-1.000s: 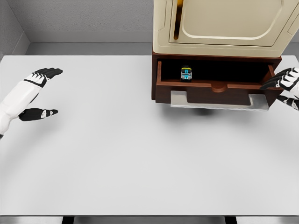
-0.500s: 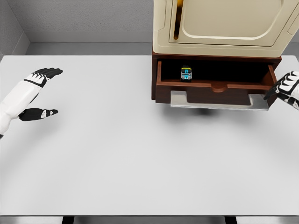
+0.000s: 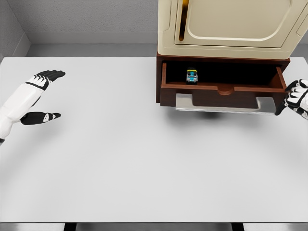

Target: Put the switch into the drawer with left arm, and close the drawer with right arm

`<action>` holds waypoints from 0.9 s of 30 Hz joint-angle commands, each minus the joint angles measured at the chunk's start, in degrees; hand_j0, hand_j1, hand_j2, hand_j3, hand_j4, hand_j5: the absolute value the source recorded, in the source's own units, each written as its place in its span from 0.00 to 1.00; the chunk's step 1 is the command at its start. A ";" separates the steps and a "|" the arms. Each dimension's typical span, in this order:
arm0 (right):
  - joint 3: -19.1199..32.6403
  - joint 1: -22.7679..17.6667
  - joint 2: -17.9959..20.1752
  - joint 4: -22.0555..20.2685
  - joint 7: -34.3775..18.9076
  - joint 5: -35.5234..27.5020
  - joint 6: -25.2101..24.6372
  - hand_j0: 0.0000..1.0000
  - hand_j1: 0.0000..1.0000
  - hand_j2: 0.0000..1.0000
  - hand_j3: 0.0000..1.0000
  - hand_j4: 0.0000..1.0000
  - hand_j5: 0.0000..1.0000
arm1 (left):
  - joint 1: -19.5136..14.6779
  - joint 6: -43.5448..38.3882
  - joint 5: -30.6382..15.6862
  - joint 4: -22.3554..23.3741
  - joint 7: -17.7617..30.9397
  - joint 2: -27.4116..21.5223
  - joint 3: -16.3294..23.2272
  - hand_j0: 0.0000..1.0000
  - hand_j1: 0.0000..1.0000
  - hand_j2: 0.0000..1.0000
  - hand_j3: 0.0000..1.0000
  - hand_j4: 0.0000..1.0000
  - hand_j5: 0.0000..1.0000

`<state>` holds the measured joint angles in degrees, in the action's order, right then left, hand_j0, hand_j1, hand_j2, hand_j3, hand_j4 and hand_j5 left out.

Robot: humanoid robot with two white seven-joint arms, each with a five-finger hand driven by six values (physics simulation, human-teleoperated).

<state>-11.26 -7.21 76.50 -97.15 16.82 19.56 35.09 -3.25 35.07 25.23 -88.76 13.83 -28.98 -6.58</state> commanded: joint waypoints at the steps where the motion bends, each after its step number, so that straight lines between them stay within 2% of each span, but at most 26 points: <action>1: 0.36 0.00 -0.03 1.26 -0.21 0.39 -0.09 0.52 0.52 0.52 0.52 0.52 0.52 | 0.00 -0.07 -0.45 -0.10 -0.03 -0.02 -0.01 1.00 1.00 1.00 1.00 1.00 1.00; 5: 2.20 0.00 -0.12 1.88 -0.21 0.30 -0.09 0.51 0.51 0.51 0.51 0.51 0.51 | 0.00 -0.07 -0.45 -0.10 -0.03 -0.02 -0.01 1.00 1.00 1.00 1.00 1.00 1.00; 18: 2.20 -1.49 0.85 4.78 -0.21 0.30 -0.09 0.51 0.51 0.51 0.51 0.51 0.51 | 0.00 -0.07 -0.45 -0.19 -0.03 0.06 -0.01 1.00 1.00 1.00 1.00 1.00 1.00; 27: 1.50 -2.99 0.76 0.38 -0.82 0.65 -0.09 0.51 0.51 0.51 0.51 0.51 0.51 | 0.09 -0.07 -0.45 -0.19 -0.03 -0.02 -0.01 1.00 1.00 1.00 1.00 1.00 1.00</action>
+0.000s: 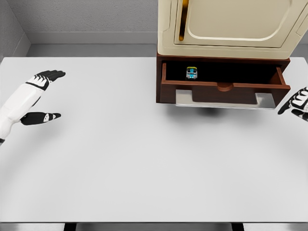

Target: Put the switch into the drawer with left arm, and close the drawer with right arm

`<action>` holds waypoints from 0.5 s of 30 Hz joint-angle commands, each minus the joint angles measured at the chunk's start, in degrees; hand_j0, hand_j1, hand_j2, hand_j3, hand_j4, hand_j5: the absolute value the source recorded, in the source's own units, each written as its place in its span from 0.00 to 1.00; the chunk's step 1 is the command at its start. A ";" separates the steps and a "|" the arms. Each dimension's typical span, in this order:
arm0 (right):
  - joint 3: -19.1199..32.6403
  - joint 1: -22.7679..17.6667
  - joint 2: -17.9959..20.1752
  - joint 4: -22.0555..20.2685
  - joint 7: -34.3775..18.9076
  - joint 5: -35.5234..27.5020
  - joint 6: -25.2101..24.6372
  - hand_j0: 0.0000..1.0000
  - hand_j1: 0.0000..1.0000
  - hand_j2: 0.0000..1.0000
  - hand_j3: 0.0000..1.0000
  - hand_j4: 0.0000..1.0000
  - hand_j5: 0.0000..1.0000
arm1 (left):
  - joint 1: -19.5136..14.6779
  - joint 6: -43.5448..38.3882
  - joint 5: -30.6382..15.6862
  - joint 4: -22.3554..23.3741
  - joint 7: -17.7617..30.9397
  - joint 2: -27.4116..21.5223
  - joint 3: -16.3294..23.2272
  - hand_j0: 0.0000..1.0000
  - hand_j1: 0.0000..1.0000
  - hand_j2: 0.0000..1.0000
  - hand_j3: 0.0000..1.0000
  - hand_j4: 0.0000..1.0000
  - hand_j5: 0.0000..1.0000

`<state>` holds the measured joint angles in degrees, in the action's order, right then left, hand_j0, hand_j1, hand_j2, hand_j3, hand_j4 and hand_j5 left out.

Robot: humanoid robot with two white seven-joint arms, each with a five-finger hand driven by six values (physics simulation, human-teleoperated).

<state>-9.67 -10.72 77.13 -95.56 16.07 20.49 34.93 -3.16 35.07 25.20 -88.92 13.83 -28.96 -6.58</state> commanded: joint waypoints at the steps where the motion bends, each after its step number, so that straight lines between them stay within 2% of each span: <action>1: -0.08 -0.18 0.13 -1.38 -0.08 -0.19 0.07 0.51 0.51 0.51 0.51 0.51 0.51 | 0.00 -0.07 -0.42 -0.03 -0.03 -0.05 -0.01 1.00 1.00 1.00 1.00 1.00 1.00; 15: 0.00 -0.62 -1.19 -3.58 0.01 -0.54 0.07 0.48 0.48 0.48 0.48 0.48 0.48 | 0.00 -0.07 -0.42 0.06 -0.03 -0.05 -0.01 1.00 1.00 1.00 1.00 1.00 1.00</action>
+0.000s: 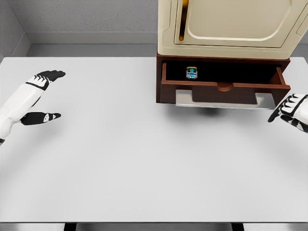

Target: Put the switch into the drawer with left arm, and close the drawer with right arm

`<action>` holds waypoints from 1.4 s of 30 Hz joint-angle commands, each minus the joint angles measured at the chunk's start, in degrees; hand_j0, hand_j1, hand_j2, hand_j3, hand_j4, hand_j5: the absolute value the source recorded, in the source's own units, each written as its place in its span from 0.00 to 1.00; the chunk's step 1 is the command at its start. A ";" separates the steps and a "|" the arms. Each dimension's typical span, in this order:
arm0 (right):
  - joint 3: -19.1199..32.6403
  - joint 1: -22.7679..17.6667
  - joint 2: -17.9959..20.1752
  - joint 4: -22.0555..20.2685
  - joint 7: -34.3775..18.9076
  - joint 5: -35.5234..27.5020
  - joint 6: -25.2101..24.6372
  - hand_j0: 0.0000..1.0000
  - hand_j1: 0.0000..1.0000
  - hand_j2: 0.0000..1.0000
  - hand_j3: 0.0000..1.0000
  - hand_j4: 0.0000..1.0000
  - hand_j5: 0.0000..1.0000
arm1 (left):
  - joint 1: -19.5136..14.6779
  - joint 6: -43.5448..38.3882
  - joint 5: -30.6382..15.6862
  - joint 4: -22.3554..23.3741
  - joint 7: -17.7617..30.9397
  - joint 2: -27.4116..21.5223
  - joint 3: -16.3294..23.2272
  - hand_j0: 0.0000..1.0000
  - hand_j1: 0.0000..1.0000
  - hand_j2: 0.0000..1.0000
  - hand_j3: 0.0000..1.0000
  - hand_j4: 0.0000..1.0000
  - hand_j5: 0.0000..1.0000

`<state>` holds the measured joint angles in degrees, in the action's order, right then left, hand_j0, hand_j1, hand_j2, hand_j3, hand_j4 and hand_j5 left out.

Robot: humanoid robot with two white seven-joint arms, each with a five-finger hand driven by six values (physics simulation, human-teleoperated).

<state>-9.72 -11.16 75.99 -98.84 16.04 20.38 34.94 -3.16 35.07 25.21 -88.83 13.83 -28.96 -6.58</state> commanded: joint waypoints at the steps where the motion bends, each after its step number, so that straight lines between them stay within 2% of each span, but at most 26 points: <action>1: -0.04 0.09 -0.14 -0.31 0.05 -0.43 0.06 0.48 0.48 0.48 0.48 0.48 0.48 | 0.00 -0.07 -0.43 -0.03 -0.03 -0.05 -0.01 1.00 1.00 1.00 1.00 1.00 1.00; 13: 0.05 0.88 -1.46 -1.45 0.05 -1.30 0.06 0.49 0.49 0.49 0.49 0.49 0.49 | 0.35 -0.07 -0.43 -0.11 -0.03 -0.05 -0.01 1.00 1.00 1.00 1.00 1.00 1.00; 20: 0.05 3.69 -4.62 -1.36 -0.04 -0.43 0.06 0.51 0.51 0.51 0.51 0.51 0.51 | 0.26 -0.07 -0.43 -0.03 -0.03 0.04 -0.01 1.00 1.00 1.00 1.00 1.00 1.00; 33: -0.04 4.74 -8.75 -1.36 -0.22 0.72 0.06 0.51 0.51 0.51 0.51 0.51 0.51 | 0.26 -0.07 -0.43 -0.03 -0.03 -0.22 -0.01 1.00 1.00 1.00 1.00 1.00 1.00; 36: -0.13 6.50 -10.07 -1.27 -2.68 1.07 0.06 0.52 0.52 0.52 0.52 0.52 0.52 | 0.26 -0.07 -0.43 -0.03 -0.03 -0.22 -0.01 1.00 1.00 1.00 1.00 1.00 1.00; 42: -0.13 7.29 -10.86 -0.83 -2.86 1.24 0.06 0.55 0.55 0.55 0.55 0.55 0.55 | 0.26 -0.07 -0.69 0.15 0.06 -0.22 -2.21 1.00 1.00 1.00 1.00 1.00 1.00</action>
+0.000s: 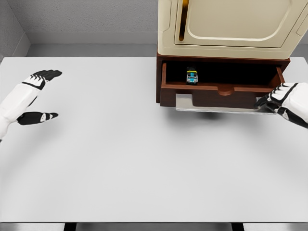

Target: Put the switch into the drawer with left arm, and close the drawer with right arm

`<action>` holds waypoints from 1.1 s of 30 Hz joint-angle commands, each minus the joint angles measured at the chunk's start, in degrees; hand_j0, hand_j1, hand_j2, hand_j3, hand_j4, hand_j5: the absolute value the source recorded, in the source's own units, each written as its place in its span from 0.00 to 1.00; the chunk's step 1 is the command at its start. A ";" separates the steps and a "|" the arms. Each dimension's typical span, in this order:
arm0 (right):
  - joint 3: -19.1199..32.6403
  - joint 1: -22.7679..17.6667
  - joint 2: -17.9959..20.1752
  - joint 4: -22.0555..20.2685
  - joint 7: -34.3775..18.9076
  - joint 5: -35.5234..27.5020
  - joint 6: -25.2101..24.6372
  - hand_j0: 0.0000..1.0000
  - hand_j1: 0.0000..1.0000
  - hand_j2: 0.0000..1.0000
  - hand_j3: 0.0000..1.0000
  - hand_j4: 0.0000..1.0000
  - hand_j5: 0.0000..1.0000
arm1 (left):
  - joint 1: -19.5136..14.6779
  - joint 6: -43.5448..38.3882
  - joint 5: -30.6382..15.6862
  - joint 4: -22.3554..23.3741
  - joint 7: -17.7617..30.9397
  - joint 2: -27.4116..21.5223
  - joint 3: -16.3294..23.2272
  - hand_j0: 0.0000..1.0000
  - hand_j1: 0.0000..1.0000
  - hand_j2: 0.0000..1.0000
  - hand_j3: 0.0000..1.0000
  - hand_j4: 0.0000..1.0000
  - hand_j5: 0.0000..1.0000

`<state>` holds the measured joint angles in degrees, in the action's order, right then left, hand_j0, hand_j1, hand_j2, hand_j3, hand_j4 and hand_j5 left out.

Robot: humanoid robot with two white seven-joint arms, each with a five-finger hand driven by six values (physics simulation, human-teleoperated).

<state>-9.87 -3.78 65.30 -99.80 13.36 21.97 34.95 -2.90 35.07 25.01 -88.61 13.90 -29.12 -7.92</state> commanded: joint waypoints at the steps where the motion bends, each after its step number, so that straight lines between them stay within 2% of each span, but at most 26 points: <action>1: 0.02 0.00 -0.17 0.39 -0.18 -0.26 0.05 0.55 0.55 0.55 0.55 0.55 0.55 | 0.00 -0.07 -0.49 0.19 -0.01 -0.06 -0.87 1.00 1.00 1.00 1.00 1.00 1.00; 5: 0.02 0.35 0.35 1.53 -0.18 -0.17 0.05 0.55 0.55 0.55 0.55 0.55 0.55 | 0.00 -0.07 -0.66 0.28 -0.01 -0.06 -1.92 1.00 1.00 1.00 1.00 1.00 1.00; 8: 0.55 0.44 0.97 4.52 -0.09 -0.08 0.05 0.55 0.55 0.55 0.55 0.55 0.55 | 0.00 -0.07 -0.66 0.28 -0.01 -0.06 -1.92 1.00 1.00 1.00 1.00 1.00 1.00; 14: 0.90 0.62 1.94 6.28 -0.09 -0.08 0.05 0.55 0.55 0.55 0.55 0.55 0.55 | 0.09 -0.07 -0.58 0.19 -0.01 -0.06 -1.92 1.00 1.00 1.00 1.00 1.00 1.00; 21: 0.90 1.58 2.02 6.90 0.00 -0.17 0.05 0.56 0.56 0.56 0.56 0.56 0.56 | 0.09 -0.07 -0.66 0.02 -0.01 -0.06 -1.92 1.00 1.00 1.00 1.00 1.00 1.00; 23: 0.82 1.58 3.61 6.98 0.08 -0.34 0.05 0.56 0.56 0.56 0.56 0.56 0.56 | 0.09 -0.07 -0.66 -0.07 -0.01 -0.06 -1.92 1.00 1.00 1.00 1.00 1.00 1.00; 26: 0.82 1.14 4.13 8.83 0.08 -0.43 0.05 0.56 0.56 0.56 0.56 0.56 0.56 | 0.09 -0.07 -0.58 -0.07 -0.01 -0.06 -1.92 1.00 1.00 1.00 1.00 1.00 1.00; 29: 0.73 0.62 4.93 8.74 0.08 -0.34 0.05 0.55 0.55 0.55 0.55 0.55 0.55 | 0.18 -0.07 -0.40 -0.25 -0.01 0.03 -1.84 1.00 1.00 1.00 1.00 1.00 1.00; 33: 0.03 0.35 4.93 8.30 0.00 -0.26 0.05 0.49 0.49 0.49 0.49 0.49 0.49 | 0.44 -0.07 -0.49 -0.33 -0.01 0.03 -1.84 1.00 1.00 1.00 1.00 1.00 1.00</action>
<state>-9.58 -3.43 69.97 -91.43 13.36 22.05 34.95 -2.37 35.07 24.95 -88.84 13.92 -29.05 -9.75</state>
